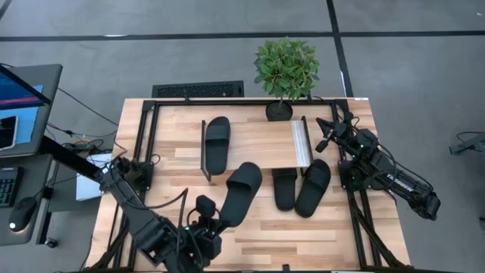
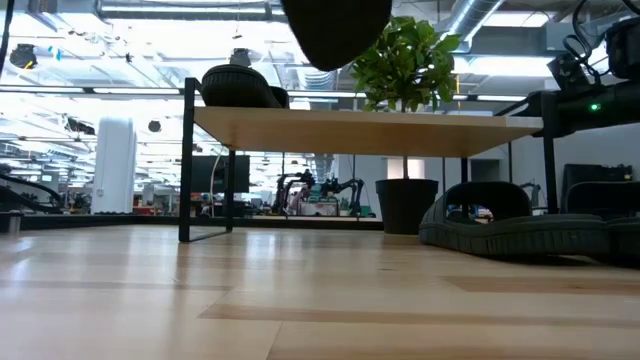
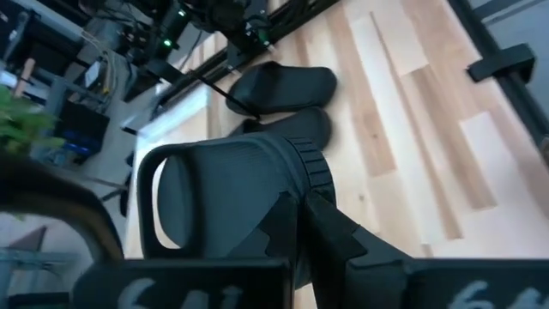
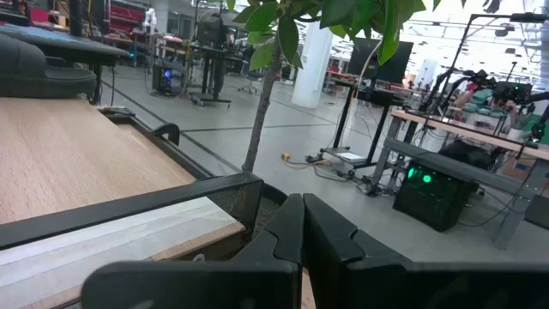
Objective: Pick and place slides into the shelf
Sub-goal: Put the black slide on the shelf
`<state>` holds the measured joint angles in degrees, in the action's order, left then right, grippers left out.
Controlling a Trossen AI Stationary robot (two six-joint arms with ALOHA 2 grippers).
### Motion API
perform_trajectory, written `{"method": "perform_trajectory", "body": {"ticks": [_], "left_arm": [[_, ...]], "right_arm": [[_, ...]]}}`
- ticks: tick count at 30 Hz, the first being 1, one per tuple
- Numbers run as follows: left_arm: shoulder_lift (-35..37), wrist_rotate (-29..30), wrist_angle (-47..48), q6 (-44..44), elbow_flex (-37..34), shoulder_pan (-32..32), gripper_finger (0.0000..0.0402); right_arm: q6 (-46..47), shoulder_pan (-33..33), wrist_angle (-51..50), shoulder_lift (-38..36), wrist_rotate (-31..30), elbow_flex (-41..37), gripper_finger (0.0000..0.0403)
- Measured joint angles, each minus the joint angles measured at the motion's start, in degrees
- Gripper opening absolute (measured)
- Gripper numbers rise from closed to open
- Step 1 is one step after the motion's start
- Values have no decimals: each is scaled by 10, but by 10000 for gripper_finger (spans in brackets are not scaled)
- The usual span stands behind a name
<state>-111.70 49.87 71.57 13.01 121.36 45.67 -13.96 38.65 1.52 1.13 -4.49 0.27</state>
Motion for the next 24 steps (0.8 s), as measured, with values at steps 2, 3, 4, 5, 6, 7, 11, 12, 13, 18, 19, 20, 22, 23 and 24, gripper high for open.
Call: {"method": "perform_trajectory", "body": {"ticks": [2,3,4,5,6,7,11,12,13,18,19,20,22,23,24], "left_arm": [[0,0,0,-23,11,-9,0],[0,0,0,-34,15,-13,0],[0,0,1,-44,20,-18,0],[0,-1,1,-54,26,-22,0],[0,-1,2,-64,32,-27,0],[0,-2,2,-73,38,-32,0],[0,-12,3,-109,55,-53,0],[0,-15,6,-113,59,-60,0],[0,-17,12,-115,64,-66,0],[1,-27,53,-116,81,-101,0],[1,-28,62,-116,86,-107,0],[1,-29,67,-116,91,-114,0],[2,-32,73,-118,95,-127,0],[2,-35,74,-122,96,-133,0],[1,-39,75,-126,98,-139,0]], "right_arm": [[0,0,0,0,0,0,0],[0,0,0,0,0,0,0],[0,0,0,0,0,0,0],[0,0,0,0,0,0,0],[0,0,0,0,0,0,0],[0,0,0,0,0,0,0],[0,0,0,0,0,0,0],[0,0,0,0,0,0,0],[0,0,0,0,0,0,0],[0,0,0,0,0,0,0],[0,0,0,0,0,0,0],[0,0,0,0,0,0,0],[0,0,0,0,0,0,0],[0,0,0,0,0,0,0],[0,0,0,0,0,0,0]]}}
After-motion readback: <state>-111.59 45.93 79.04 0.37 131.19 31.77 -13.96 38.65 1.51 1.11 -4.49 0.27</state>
